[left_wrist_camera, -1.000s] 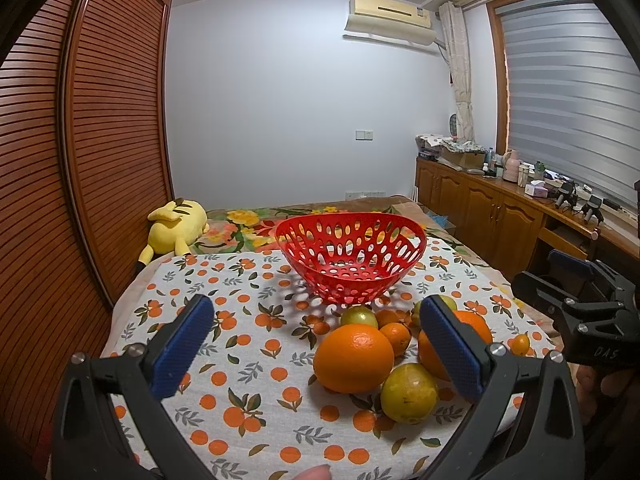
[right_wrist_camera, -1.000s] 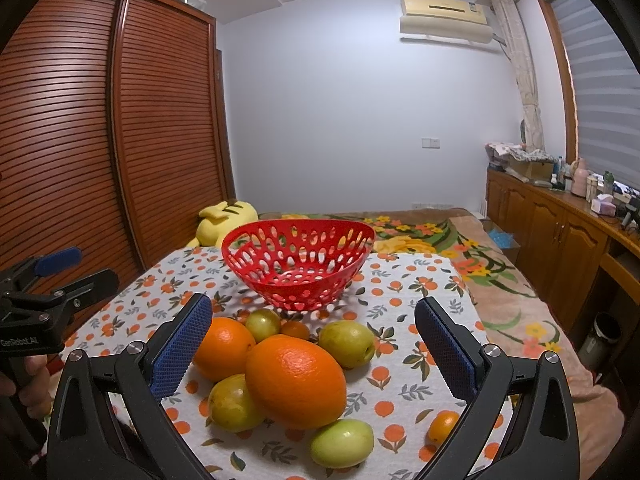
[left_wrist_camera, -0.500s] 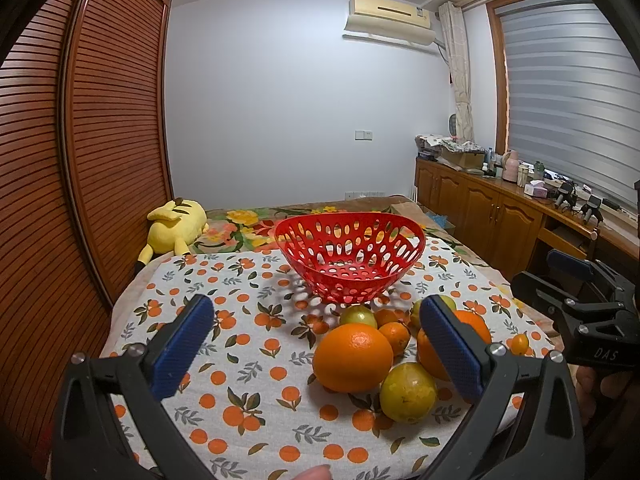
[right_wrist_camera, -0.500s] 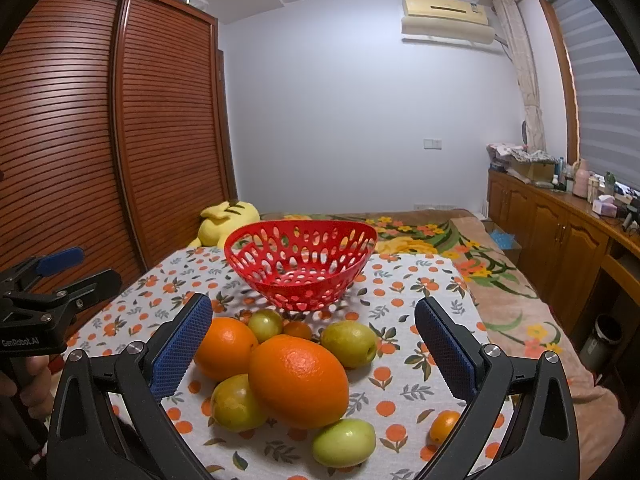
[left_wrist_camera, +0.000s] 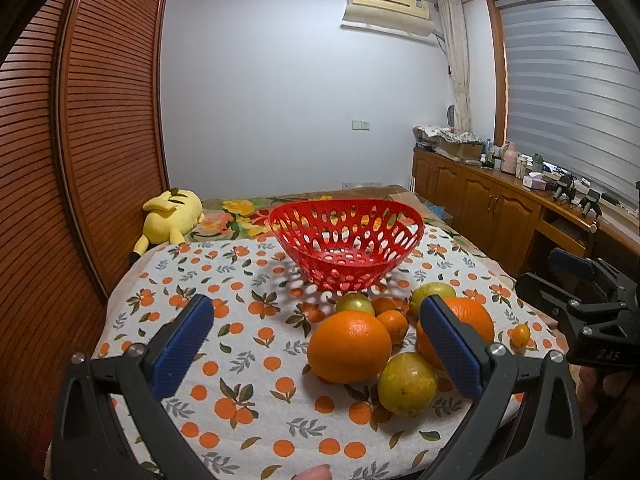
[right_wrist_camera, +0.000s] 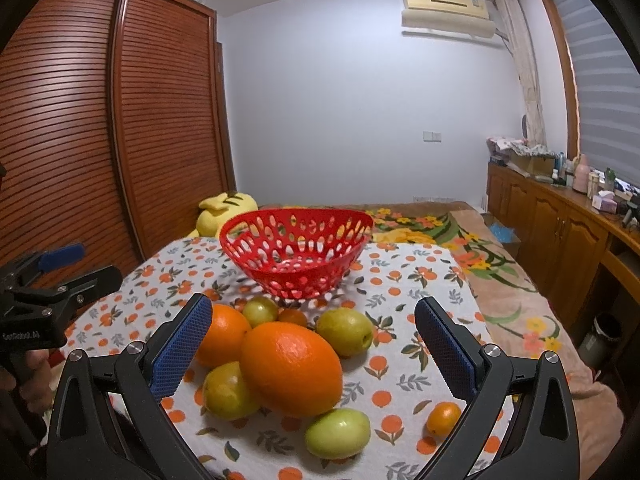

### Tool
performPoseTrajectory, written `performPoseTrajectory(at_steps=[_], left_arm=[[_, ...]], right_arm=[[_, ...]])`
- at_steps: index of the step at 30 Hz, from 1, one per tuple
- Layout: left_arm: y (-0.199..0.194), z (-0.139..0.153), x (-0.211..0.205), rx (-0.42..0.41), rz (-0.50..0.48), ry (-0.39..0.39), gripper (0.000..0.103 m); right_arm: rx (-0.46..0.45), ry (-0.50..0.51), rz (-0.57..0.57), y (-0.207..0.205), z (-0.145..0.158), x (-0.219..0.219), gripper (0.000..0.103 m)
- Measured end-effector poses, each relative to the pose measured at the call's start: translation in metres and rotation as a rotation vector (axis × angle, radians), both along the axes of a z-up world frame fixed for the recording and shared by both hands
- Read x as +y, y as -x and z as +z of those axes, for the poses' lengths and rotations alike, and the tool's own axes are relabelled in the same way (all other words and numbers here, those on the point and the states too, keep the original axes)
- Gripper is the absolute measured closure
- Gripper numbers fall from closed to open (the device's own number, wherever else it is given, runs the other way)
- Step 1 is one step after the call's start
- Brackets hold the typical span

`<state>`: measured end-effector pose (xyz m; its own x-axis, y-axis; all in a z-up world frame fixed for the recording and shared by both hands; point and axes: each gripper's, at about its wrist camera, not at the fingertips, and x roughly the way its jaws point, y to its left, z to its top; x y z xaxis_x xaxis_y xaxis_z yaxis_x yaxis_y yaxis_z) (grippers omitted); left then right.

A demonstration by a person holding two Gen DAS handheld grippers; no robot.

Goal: Organize fruits

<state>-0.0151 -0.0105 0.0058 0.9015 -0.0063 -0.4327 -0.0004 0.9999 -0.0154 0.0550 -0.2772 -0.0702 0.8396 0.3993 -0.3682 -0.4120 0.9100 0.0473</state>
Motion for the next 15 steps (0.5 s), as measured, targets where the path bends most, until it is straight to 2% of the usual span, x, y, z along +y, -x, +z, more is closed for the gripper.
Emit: performPoseTrajectory(at_steps=[15], left_arm=[[-0.031,-0.031,-0.034,0.101,-0.164,0.027,0.0]], right_arm=[[0.118,0.049,-0.065,-0.009,-0.036,-0.067,0.002]])
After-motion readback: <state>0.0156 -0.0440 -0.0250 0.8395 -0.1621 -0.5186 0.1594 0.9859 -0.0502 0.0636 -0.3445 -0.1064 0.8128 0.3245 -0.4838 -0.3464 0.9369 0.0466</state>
